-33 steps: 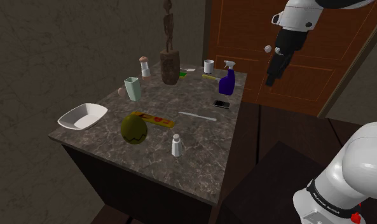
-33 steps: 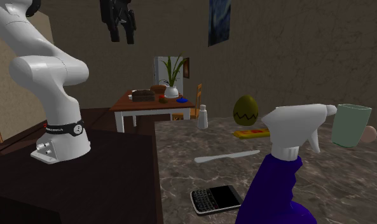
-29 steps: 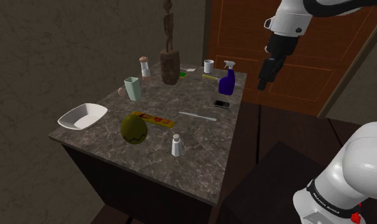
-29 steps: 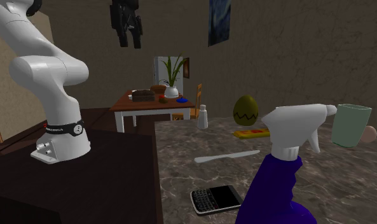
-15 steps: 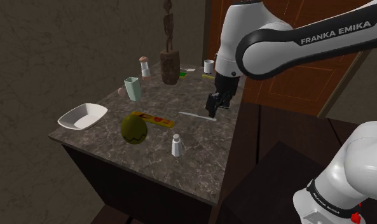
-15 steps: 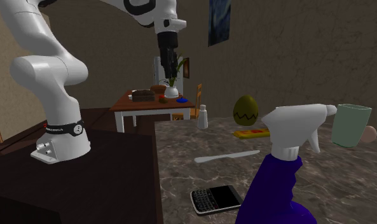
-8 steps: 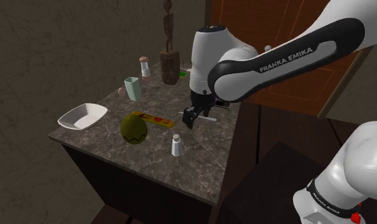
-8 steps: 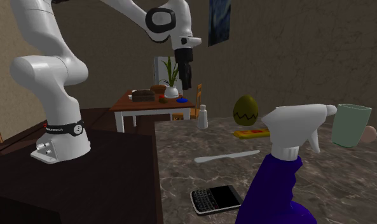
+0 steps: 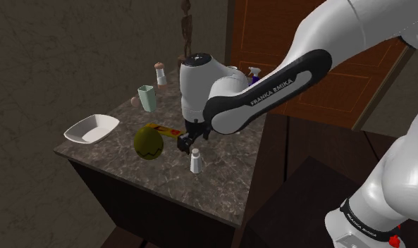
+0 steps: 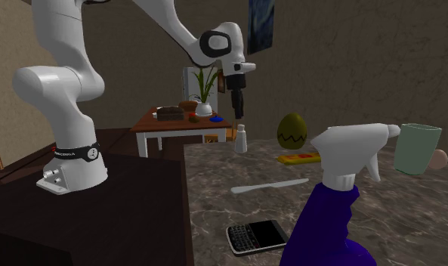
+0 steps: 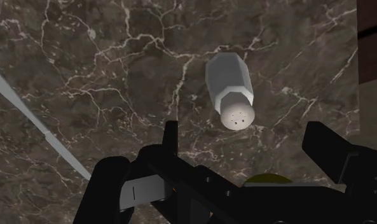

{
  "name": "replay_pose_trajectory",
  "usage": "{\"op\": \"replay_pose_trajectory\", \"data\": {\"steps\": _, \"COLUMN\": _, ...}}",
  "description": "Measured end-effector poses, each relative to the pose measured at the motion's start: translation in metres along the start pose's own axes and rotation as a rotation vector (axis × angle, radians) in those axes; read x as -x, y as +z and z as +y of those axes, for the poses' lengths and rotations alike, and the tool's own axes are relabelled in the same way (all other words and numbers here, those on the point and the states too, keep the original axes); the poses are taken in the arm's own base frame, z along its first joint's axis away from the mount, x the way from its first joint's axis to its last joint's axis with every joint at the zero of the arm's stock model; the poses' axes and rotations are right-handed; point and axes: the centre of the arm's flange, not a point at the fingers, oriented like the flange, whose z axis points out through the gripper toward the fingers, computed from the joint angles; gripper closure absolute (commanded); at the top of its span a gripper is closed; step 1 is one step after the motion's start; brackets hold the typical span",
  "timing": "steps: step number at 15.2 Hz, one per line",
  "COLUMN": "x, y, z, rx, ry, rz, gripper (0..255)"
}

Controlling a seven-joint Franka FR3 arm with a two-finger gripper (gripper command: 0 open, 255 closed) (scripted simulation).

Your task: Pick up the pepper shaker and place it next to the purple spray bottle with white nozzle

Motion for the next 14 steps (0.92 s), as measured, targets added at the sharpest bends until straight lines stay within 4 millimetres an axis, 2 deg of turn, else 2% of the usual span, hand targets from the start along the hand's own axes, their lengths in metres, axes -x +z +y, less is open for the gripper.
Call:
{"op": "replay_pose_trajectory", "data": {"steps": 2, "x": -0.004, "y": 0.014, "z": -0.007, "rx": 0.003, "ry": 0.001, "rz": 0.003, "gripper": 0}}
{"op": "replay_pose_trajectory", "data": {"steps": 8, "x": -0.007, "y": 0.047, "z": -0.009, "rx": 0.004, "ry": 0.002, "rz": 0.004, "gripper": 0}}
{"op": "replay_pose_trajectory", "data": {"steps": 14, "x": -0.006, "y": 0.05, "z": -0.008, "rx": 0.004, "ry": 0.002, "rz": 0.005, "gripper": 0}}
